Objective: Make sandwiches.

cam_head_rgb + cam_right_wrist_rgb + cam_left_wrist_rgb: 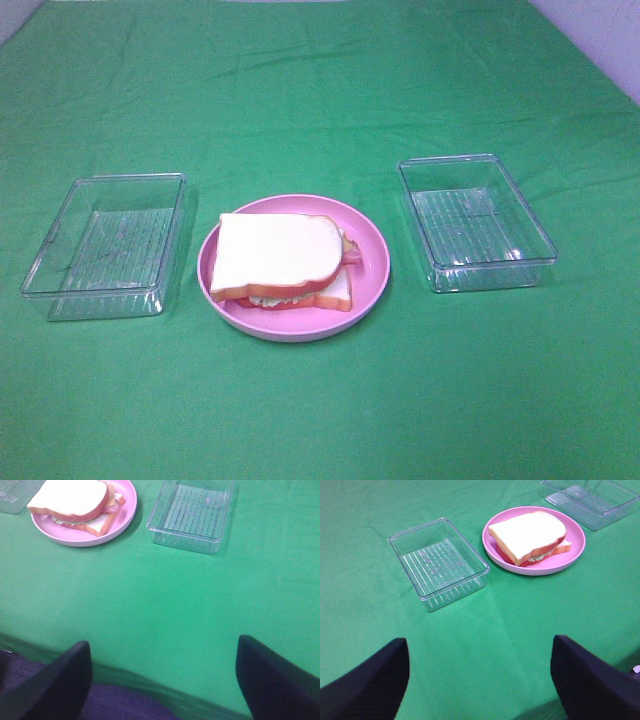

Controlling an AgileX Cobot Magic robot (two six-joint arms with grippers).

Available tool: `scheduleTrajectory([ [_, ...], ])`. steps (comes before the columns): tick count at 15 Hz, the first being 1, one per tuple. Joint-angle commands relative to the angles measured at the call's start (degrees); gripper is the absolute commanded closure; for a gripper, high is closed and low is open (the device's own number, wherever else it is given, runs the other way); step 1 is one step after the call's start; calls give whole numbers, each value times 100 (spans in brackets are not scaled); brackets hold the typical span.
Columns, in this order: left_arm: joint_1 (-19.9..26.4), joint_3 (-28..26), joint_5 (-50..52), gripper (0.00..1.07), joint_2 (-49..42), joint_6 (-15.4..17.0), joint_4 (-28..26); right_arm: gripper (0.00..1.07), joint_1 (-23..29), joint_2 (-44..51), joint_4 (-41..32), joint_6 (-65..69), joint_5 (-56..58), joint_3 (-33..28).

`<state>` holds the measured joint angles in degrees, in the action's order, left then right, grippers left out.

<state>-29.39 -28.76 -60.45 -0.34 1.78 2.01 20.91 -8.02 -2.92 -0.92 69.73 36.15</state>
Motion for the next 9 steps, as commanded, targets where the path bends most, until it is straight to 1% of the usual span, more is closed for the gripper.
scheduleTrajectory([
  [1,-46,11,57,32,-109,-229,-166,32,-29,670,-143,-516,-97,-493],
  [3,-46,11,57,32,-109,-229,-201,32,-29,819,-160,-653,-264,-470],
  [7,-46,11,57,32,-109,-229,-201,32,-29,785,52,-647,-390,-521],
  [9,-46,11,57,32,-109,-229,-201,32,-29,785,40,-699,-435,-527],
])
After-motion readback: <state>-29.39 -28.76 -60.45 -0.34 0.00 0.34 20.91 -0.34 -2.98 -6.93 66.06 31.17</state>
